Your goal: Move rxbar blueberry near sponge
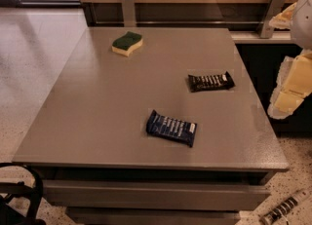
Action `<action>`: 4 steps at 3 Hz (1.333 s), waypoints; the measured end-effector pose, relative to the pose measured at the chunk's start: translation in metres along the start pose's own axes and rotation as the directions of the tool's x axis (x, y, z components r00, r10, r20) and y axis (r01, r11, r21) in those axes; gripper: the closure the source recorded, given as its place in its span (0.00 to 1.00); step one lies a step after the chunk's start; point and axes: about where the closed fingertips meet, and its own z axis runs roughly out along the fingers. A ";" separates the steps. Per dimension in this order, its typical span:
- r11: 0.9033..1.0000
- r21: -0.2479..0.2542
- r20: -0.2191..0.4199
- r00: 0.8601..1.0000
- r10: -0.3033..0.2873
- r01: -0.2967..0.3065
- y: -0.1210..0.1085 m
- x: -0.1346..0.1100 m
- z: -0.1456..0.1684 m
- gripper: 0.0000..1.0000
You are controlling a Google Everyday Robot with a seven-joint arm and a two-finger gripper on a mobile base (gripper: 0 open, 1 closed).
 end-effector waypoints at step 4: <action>0.998 -0.052 0.292 0.955 0.051 -0.038 0.035 -0.023 0.040 0.00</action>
Offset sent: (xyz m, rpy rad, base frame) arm -0.0057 0.0117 -0.0146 0.1143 0.0287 0.0249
